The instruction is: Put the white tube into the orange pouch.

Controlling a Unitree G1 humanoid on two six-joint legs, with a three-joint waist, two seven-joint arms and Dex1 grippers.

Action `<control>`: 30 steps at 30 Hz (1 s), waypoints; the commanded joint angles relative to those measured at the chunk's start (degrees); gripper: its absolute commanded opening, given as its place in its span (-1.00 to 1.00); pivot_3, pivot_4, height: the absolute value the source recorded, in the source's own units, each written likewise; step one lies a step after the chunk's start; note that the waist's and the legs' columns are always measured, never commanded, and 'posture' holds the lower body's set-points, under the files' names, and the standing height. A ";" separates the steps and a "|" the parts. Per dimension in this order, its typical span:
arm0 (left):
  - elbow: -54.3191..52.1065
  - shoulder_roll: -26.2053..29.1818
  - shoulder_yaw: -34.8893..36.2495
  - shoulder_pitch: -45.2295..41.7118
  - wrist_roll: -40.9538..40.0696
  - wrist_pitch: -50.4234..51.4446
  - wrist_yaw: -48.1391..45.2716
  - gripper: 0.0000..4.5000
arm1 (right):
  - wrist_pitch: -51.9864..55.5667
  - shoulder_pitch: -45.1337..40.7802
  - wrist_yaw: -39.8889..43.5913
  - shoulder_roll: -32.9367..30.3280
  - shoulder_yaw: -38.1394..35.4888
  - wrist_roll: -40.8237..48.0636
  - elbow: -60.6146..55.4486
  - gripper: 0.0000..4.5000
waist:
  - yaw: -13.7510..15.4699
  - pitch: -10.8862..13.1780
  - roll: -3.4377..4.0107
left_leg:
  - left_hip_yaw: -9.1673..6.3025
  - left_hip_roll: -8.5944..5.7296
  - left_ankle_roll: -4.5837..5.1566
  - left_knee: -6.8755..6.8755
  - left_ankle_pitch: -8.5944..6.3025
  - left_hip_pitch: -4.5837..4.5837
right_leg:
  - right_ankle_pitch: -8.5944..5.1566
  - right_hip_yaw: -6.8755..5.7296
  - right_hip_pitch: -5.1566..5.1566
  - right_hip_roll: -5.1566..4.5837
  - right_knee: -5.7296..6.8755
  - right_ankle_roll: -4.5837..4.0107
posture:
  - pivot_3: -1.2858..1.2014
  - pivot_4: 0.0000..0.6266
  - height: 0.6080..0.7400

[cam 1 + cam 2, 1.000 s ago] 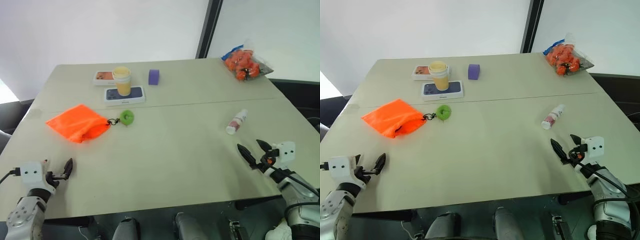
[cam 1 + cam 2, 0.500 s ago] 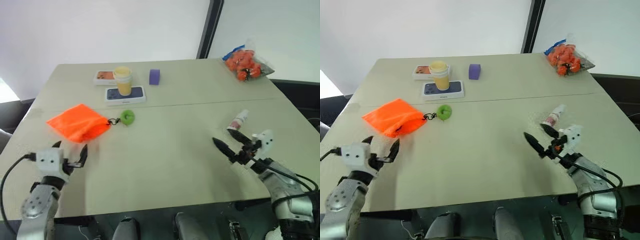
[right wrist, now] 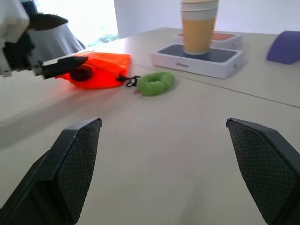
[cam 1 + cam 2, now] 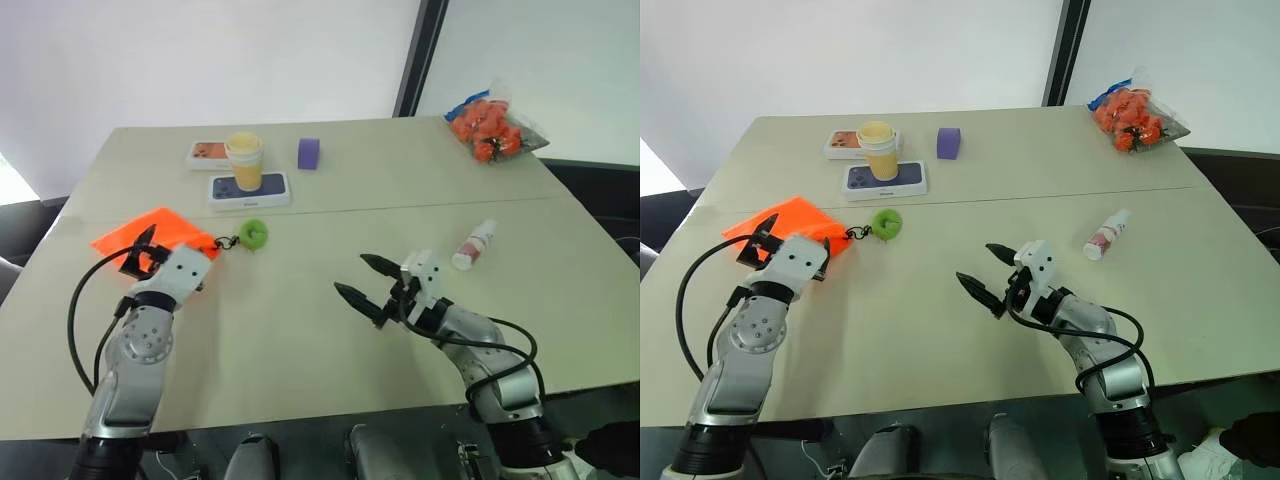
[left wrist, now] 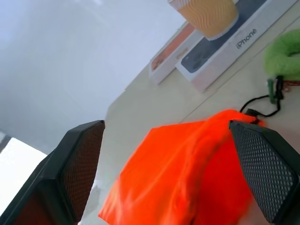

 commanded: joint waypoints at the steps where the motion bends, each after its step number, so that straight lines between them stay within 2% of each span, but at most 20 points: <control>1: 1.00 1.73 -0.21 -1.21 2.49 2.04 -0.57 1.00 | -1.09 -1.00 -0.36 0.80 -0.11 0.03 -1.11 0.96 | -0.21 0.01 -0.01 | -0.01 0.01 0.00 0.01 0.00 0.02 | 0.01 0.00 -0.01 0.02 0.03 -0.01 | 0.03 -0.52 0.74; 17: 12.05 4.60 1.13 -7.46 0.94 4.04 -0.86 1.00 | -1.44 -0.95 -1.30 2.15 0.45 -0.86 -1.28 0.96 | -0.14 -0.01 -0.07 | -0.08 0.01 0.00 0.11 0.01 0.03 | 0.04 -0.06 0.02 0.02 0.15 -0.04 | 0.03 -0.52 0.74; 20: 14.07 5.05 0.29 -8.63 0.99 2.59 -0.87 0.66 | -1.83 -1.09 -1.62 2.42 0.44 -1.17 -0.96 1.00 | -0.12 -0.01 -0.07 | -0.10 0.01 0.00 0.11 0.01 0.03 | 0.04 -0.08 0.02 0.03 0.17 -0.04 | 0.03 -0.52 0.74; 27: 16.11 5.35 -0.05 -9.56 0.31 1.53 -1.53 -0.93 | -2.57 -0.90 -2.32 2.75 0.07 -1.43 -1.07 1.00 | -0.09 -0.01 -0.07 | -0.11 0.01 0.00 0.12 0.01 0.03 | 0.05 -0.10 0.03 0.03 0.18 -0.02 | 0.03 -0.52 0.74; 28: 16.21 5.38 -0.08 -9.55 0.22 1.51 -1.60 -0.99 | -2.63 -0.85 -2.39 2.74 0.06 -1.42 -1.13 1.00 | -0.09 -0.01 -0.07 | -0.12 0.01 0.00 0.11 0.01 0.03 | 0.05 -0.10 0.03 0.03 0.19 -0.02 | 0.03 -0.52 0.74; 30: 16.36 5.27 -0.14 -9.65 -0.45 1.96 -2.36 -0.99 | -2.74 -0.80 -2.57 2.76 0.06 -1.41 -1.28 1.00 | -0.09 -0.01 -0.07 | -0.12 0.01 0.00 0.12 0.01 0.03 | 0.05 -0.11 0.02 0.03 0.22 -0.02 | 0.03 -0.52 0.74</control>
